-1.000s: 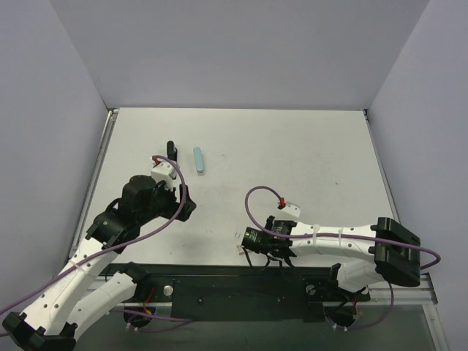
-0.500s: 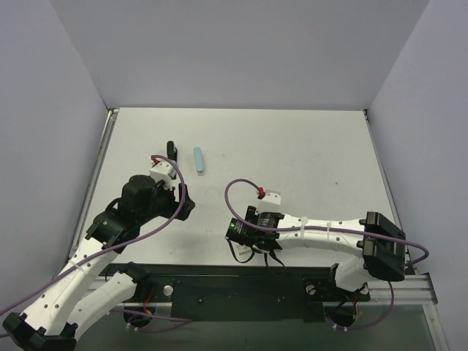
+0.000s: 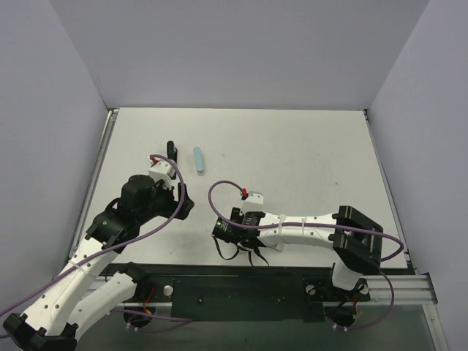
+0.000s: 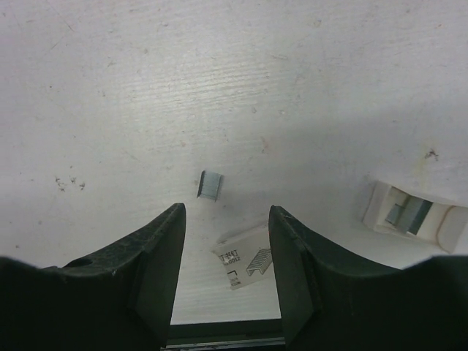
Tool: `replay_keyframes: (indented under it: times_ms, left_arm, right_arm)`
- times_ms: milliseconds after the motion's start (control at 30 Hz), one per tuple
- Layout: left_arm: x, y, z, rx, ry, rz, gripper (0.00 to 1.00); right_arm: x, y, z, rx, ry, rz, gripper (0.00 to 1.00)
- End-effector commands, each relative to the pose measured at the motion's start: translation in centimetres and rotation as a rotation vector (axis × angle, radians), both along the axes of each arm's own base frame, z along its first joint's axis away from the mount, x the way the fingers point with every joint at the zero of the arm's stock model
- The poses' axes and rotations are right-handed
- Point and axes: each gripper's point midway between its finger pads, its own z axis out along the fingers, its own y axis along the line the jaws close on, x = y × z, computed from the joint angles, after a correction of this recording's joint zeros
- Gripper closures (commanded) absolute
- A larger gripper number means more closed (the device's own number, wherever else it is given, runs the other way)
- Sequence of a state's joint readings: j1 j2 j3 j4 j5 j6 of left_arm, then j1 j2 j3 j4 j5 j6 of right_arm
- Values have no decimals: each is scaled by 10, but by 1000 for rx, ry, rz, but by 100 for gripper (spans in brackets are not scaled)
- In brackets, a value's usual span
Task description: Unload the staples from the stapler
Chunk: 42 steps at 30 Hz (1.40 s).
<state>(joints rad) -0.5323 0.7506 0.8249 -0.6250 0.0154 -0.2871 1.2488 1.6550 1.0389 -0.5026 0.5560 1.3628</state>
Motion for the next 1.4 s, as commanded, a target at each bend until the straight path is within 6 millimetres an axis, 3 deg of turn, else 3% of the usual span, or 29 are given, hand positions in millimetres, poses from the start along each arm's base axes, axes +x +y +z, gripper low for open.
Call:
replay_keyframes:
  times_ms: [0, 500, 1367]
  left_arm:
    - [6, 0, 14, -32, -43, 20, 19]
    - [4, 1, 17, -38, -54, 18, 19]
    - [3, 1, 17, -39, -55, 17, 19]
  right_arm:
    - [4, 13, -2, 15, 21, 2, 55]
    - [7, 21, -29, 22, 90, -17, 57]
    - [3, 19, -50, -34, 177, 6, 70]
